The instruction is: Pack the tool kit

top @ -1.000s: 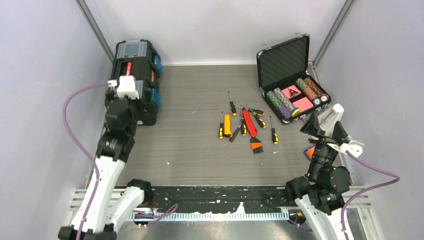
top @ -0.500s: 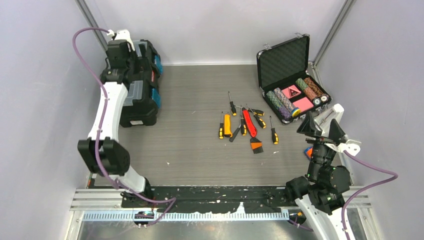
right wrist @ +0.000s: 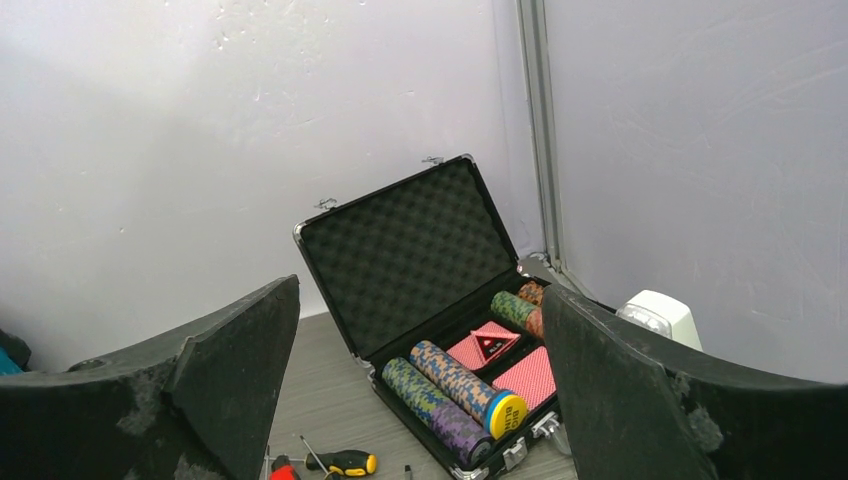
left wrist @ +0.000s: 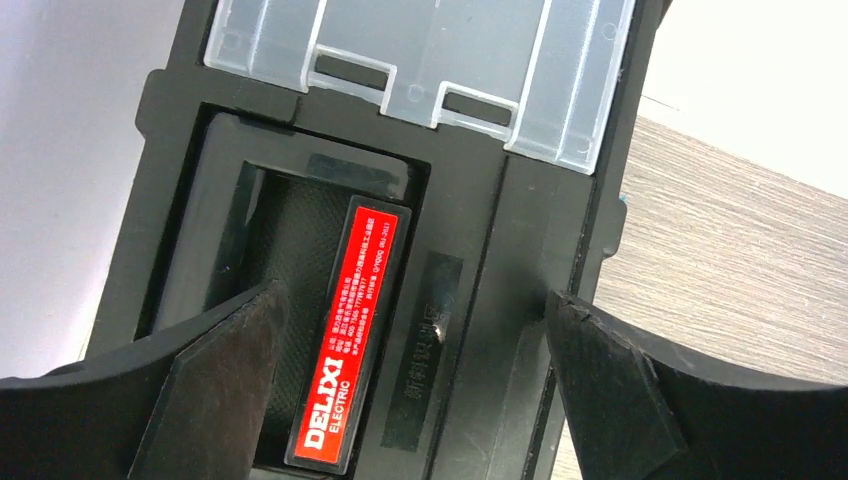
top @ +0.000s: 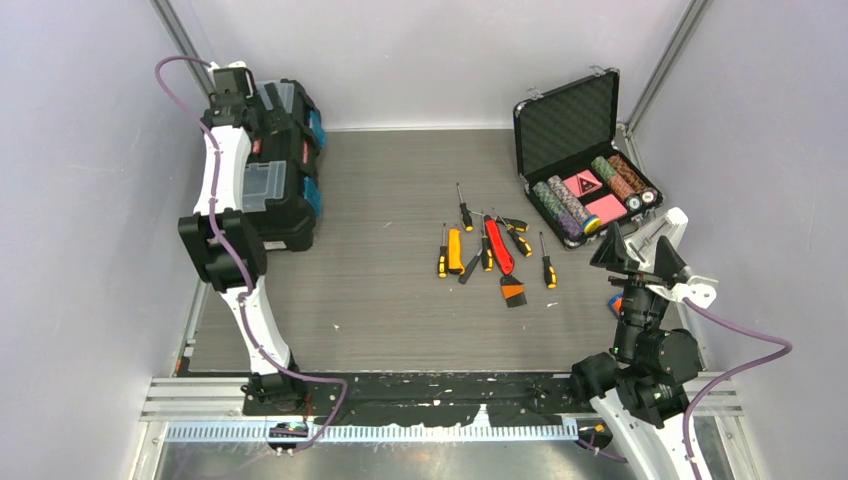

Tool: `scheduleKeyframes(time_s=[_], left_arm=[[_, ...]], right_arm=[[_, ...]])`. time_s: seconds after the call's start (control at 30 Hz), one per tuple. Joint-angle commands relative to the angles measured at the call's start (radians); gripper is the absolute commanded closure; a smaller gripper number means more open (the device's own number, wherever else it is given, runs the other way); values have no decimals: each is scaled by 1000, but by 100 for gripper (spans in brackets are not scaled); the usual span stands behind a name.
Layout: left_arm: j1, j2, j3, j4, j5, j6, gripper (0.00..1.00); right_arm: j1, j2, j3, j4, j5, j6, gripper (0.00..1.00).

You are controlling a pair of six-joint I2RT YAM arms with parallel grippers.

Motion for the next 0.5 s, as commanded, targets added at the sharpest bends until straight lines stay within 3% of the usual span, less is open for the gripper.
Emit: scheduleKeyframes(time_s=[0.0,0.33,0.47], left_arm=[[5,19,46,-56,57,-3,0],[0,53,29,-161,443,-36,1],[-51,6,-63,-203,503,-1,1]], right_arm=[[6,21,1,14,-6,-14,5],[6,9,2,15,0,-15,5],[7,4,1,13,-2,-11,5]])
